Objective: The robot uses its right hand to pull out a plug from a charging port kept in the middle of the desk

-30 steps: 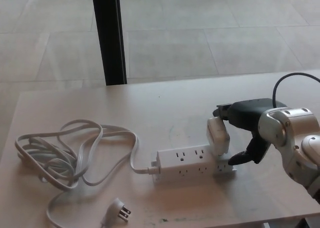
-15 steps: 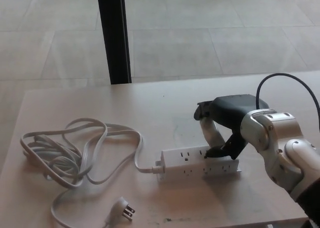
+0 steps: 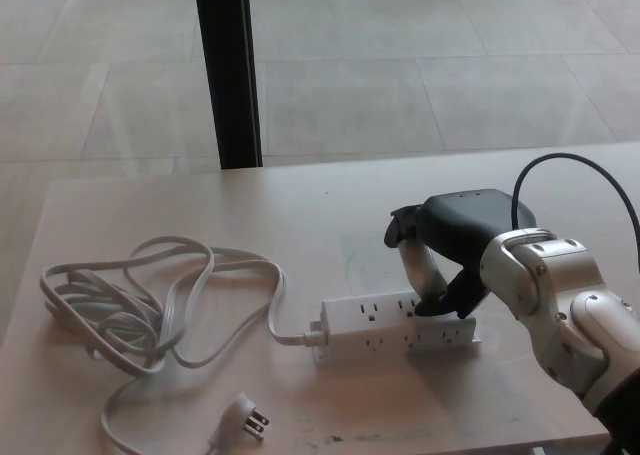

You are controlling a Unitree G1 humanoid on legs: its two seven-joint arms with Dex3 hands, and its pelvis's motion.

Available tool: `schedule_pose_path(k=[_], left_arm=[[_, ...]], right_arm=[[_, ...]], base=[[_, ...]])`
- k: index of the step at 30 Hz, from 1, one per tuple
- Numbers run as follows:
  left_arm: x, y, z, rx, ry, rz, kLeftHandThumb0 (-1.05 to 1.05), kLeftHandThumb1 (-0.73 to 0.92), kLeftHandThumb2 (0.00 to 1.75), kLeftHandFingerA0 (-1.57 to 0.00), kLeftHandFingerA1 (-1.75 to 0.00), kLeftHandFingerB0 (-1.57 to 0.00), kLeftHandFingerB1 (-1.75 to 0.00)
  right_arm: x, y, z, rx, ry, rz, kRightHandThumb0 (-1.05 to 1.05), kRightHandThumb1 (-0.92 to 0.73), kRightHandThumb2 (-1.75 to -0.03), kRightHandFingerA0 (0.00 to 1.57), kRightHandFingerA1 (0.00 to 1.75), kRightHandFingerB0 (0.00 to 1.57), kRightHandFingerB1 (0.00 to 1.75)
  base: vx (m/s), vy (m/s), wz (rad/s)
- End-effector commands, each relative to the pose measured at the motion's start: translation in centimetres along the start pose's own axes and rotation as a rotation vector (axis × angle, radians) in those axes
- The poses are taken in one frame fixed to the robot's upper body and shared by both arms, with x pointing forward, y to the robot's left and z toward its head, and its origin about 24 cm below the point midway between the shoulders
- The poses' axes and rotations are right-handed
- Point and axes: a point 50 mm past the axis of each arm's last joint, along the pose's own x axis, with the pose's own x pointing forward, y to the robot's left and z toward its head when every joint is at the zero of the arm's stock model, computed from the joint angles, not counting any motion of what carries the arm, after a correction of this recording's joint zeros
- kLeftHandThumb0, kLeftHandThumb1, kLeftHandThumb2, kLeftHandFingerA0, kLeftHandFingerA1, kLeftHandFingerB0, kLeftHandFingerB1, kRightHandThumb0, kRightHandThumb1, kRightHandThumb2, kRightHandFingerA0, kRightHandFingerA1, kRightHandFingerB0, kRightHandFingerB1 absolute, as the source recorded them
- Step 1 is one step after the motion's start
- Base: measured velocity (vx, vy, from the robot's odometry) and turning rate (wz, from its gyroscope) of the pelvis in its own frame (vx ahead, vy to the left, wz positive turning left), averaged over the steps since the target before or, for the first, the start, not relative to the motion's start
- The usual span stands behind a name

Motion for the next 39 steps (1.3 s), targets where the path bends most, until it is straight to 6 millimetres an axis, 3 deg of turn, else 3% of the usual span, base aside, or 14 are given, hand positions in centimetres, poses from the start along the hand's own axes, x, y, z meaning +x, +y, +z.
schedule_pose_path(k=[1, 8, 9, 13, 17, 21, 22, 25, 26, 27, 28, 29, 31, 39], left_arm=[[-0.1, 0.7, 0.2, -0.017, -0.020, 0.019, -0.92, 0.76, 0.93, -0.75, -0.62, -0.57, -0.50], [-0.2, 0.7, -0.1, -0.005, -0.019, 0.016, -0.85, 0.92, 0.75, -0.73, -0.55, -0.56, -0.42], [-0.2, 0.7, -0.1, -0.015, -0.015, 0.018, -0.80, 0.75, 1.15, -0.69, -0.65, -0.52, -0.54], [-0.2, 0.7, -0.1, -0.015, -0.011, 0.024, -0.82, 0.79, 1.18, -0.72, -0.65, -0.49, -0.53], [-0.3, 0.8, -0.2, -0.033, -0.009, 0.027, -0.85, 0.92, 0.73, -0.76, -0.56, -0.57, -0.41], [-0.3, 0.8, -0.4, -0.031, -0.006, 0.030, -0.80, 0.76, 1.16, -0.71, -0.65, -0.52, -0.54], [-0.3, 0.9, -0.4, -0.030, -0.006, 0.028, -0.92, 0.76, 0.93, -0.72, -0.61, -0.53, -0.47], [-0.4, 0.8, -0.5, -0.032, -0.004, 0.025, -0.86, 0.92, 0.73, -0.75, -0.57, -0.56, -0.40], [-0.3, 0.9, -0.5, -0.026, -0.002, 0.030, -0.81, 0.75, 1.15, -0.70, -0.65, -0.51, -0.54], [-0.4, 0.9, -0.5, -0.014, -0.005, 0.028, -0.92, 0.77, 0.93, -0.72, -0.61, -0.52, -0.47], [-0.4, 0.9, -0.5, -0.029, -0.011, 0.026, -0.81, 0.76, 1.16, -0.69, -0.64, -0.52, -0.54], [-0.4, 0.9, -0.5, -0.028, -0.010, 0.027, -0.87, 0.92, 0.74, -0.75, -0.56, -0.57, -0.41], [-0.4, 0.9, -0.5, -0.019, -0.008, 0.029, -0.81, 0.76, 1.16, -0.69, -0.64, -0.52, -0.54], [-0.4, 1.0, -0.5, -0.023, -0.011, 0.030, -0.86, 0.92, 0.75, -0.74, -0.54, -0.56, -0.40]], right_arm=[[-0.3, 0.5, -0.9, -0.054, 0.034, 0.013, -0.34, -0.58, -0.64, 0.88, 1.62, 0.81, 0.59], [-0.5, 0.5, -1.3, -0.058, 0.039, 0.015, -0.33, -0.59, -0.70, 0.89, 1.60, 0.77, 0.56], [-0.5, 0.5, -1.3, -0.055, 0.032, 0.008, -0.34, -0.58, -0.71, 0.89, 1.62, 0.76, 0.58], [-0.6, 0.6, -1.2, -0.056, 0.014, -0.023, -0.29, -0.56, -0.73, 0.84, 1.64, 0.79, 0.65], [-0.7, 0.4, -1.4, -0.048, 0.002, -0.032, -0.29, -0.58, -0.71, 0.81, 1.55, 0.78, 0.73], [-0.8, -0.2, -1.6, 0.032, -0.001, -0.052, -0.27, -0.59, -0.72, 0.82, 1.74, 0.82, 0.89], [-1.0, -0.4, -1.7, 0.054, -0.013, -0.082, -0.24, -0.55, -0.77, 0.87, 1.75, 0.75, 1.46], [-1.1, -0.6, -1.8, 0.078, -0.022, -0.108, -0.23, -0.54, -0.78, 0.88, 1.75, 0.78, 1.40], [-1.1, -0.8, -1.8, 0.098, -0.022, -0.124, -0.22, -0.56, -0.76, 0.86, 1.75, 0.75, 1.55], [-1.2, -1.0, -1.9, 0.106, -0.018, -0.130, -0.22, -0.60, -0.70, 0.83, 1.74, 0.77, 1.35], [-1.2, -1.2, -2.0, 0.146, -0.024, -0.137, -0.21, -0.58, -0.72, 0.83, 1.75, 0.71, 1.56], [-1.2, -1.2, -2.1, 0.152, -0.021, -0.136, -0.21, -0.58, -0.71, 0.82, 1.75, 0.69, 1.60], [-1.2, -1.4, -2.2, 0.158, -0.022, -0.137, -0.21, -0.58, -0.72, 0.83, 1.75, 0.68, 1.64], [-1.2, -3.0, -2.8, 0.226, -0.015, -0.190, -0.16, -0.47, -0.79, 0.86, 1.75, 0.81, 1.56]], base=[[0.00, 0.000, 0.00], [0.00, 0.000, 0.00], [0.00, 0.000, 0.00], [0.00, 0.000, 0.00], [0.00, 0.000, 0.00], [0.00, 0.000, 0.00], [0.00, 0.000, 0.00], [0.00, 0.000, 0.00], [0.00, 0.000, 0.00], [0.00, 0.000, 0.00], [0.00, 0.000, 0.00], [0.00, 0.000, 0.00], [0.00, 0.000, 0.00], [0.00, 0.000, 0.00]])
